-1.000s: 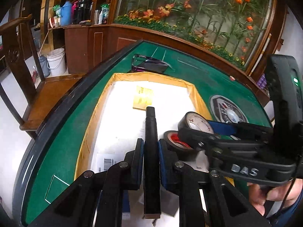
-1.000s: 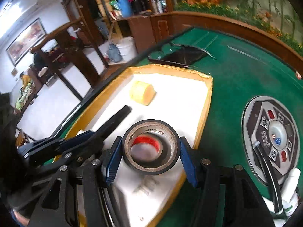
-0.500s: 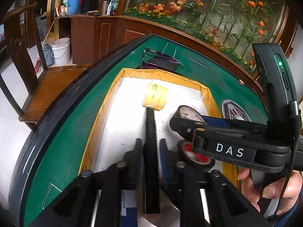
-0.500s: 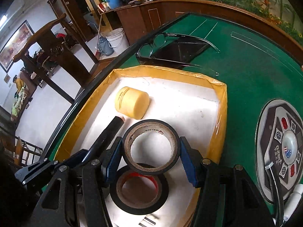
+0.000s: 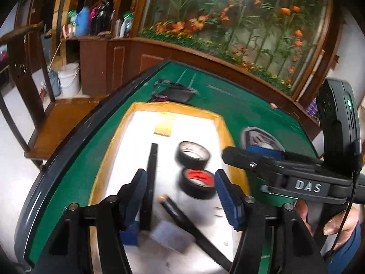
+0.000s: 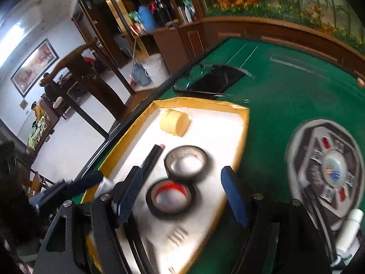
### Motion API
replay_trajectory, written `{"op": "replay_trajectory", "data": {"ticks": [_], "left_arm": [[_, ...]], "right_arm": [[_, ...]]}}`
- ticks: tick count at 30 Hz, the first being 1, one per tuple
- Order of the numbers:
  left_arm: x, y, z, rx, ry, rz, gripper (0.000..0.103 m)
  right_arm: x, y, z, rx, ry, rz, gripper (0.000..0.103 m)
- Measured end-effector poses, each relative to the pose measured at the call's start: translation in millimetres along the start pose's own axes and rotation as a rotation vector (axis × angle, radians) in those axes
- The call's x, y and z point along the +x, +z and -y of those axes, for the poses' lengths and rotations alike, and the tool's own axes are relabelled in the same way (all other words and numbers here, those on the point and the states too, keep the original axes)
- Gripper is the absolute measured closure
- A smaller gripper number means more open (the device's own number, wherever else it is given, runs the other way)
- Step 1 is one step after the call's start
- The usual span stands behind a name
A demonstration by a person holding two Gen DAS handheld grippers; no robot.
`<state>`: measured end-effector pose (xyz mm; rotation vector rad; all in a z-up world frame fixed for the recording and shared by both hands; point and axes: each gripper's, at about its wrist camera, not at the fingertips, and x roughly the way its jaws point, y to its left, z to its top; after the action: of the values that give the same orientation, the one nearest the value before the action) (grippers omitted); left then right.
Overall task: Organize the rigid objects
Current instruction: 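Drop the black marker into the tray with the left tool while the right tool drops the beige tape there, then grasp a small white bottle with the left tool while the right tool grasps the white box with red text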
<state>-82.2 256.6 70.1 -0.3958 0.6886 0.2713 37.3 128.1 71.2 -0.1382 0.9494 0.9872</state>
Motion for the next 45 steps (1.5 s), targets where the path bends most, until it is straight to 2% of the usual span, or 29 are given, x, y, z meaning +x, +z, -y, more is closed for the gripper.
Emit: {"op": "replay_trajectory", "data": {"ticks": [8, 12, 13, 16, 19, 21, 22, 23, 25, 28, 32, 34, 36, 37, 38, 39, 41, 43, 45], "left_arm": [[-26, -17, 72, 0.136, -0.108, 0.034, 0.037], [-22, -26, 108, 0.212, -0.171, -0.001, 0.03], [-18, -29, 117, 0.228, -0.185, -0.017, 0.03], [-7, -39, 140, 0.264, -0.207, -0.066, 0.03], [3, -48, 156, 0.292, -0.219, -0.101, 0.03], [9, -54, 166, 0.315, -0.22, -0.121, 0.03], [12, -57, 171, 0.325, -0.226, -0.131, 0.03], [14, -60, 176, 0.332, -0.231, -0.141, 0.03], [17, -69, 185, 0.357, -0.241, -0.16, 0.03], [20, -76, 197, 0.41, -0.247, -0.179, 0.03], [17, -85, 210, 0.478, -0.28, -0.192, 0.028], [17, -88, 214, 0.491, -0.288, -0.199, 0.026], [18, -91, 217, 0.501, -0.286, -0.207, 0.026], [18, -91, 217, 0.499, -0.284, -0.207, 0.026], [18, -92, 217, 0.496, -0.282, -0.209, 0.026], [19, -91, 216, 0.491, -0.281, -0.214, 0.026], [18, -92, 213, 0.483, -0.278, -0.215, 0.026], [14, -92, 206, 0.468, -0.283, -0.22, 0.026], [14, -92, 198, 0.438, -0.289, -0.232, 0.025]], "right_arm": [[-81, -56, 68, 0.125, 0.055, 0.14, 0.037], [-128, -81, 113, 0.174, 0.012, 0.189, 0.037], [-141, -87, 128, 0.185, -0.013, 0.194, 0.037], [-175, -107, 183, 0.264, -0.18, 0.243, 0.037], [-183, -126, 245, 0.41, -0.27, 0.214, 0.037], [-179, -137, 274, 0.484, -0.268, 0.186, 0.041], [-175, -138, 284, 0.502, -0.256, 0.159, 0.05], [-173, -139, 289, 0.517, -0.232, 0.147, 0.051], [-171, -137, 284, 0.485, -0.183, 0.133, 0.051], [-165, -137, 268, 0.394, -0.206, 0.073, 0.051], [-157, -145, 246, 0.304, -0.187, 0.009, 0.051], [-149, -150, 231, 0.246, -0.224, -0.022, 0.051], [-142, -157, 224, 0.2, -0.259, -0.058, 0.047], [-142, -162, 220, 0.179, -0.279, -0.05, 0.049], [-142, -162, 216, 0.167, -0.302, -0.046, 0.064], [-141, -162, 213, 0.162, -0.309, -0.049, 0.069], [-139, -163, 210, 0.168, -0.282, -0.04, 0.069], [-135, -166, 198, 0.123, -0.25, -0.045, 0.07], [-132, -168, 183, 0.083, -0.131, -0.057, 0.07]]}}
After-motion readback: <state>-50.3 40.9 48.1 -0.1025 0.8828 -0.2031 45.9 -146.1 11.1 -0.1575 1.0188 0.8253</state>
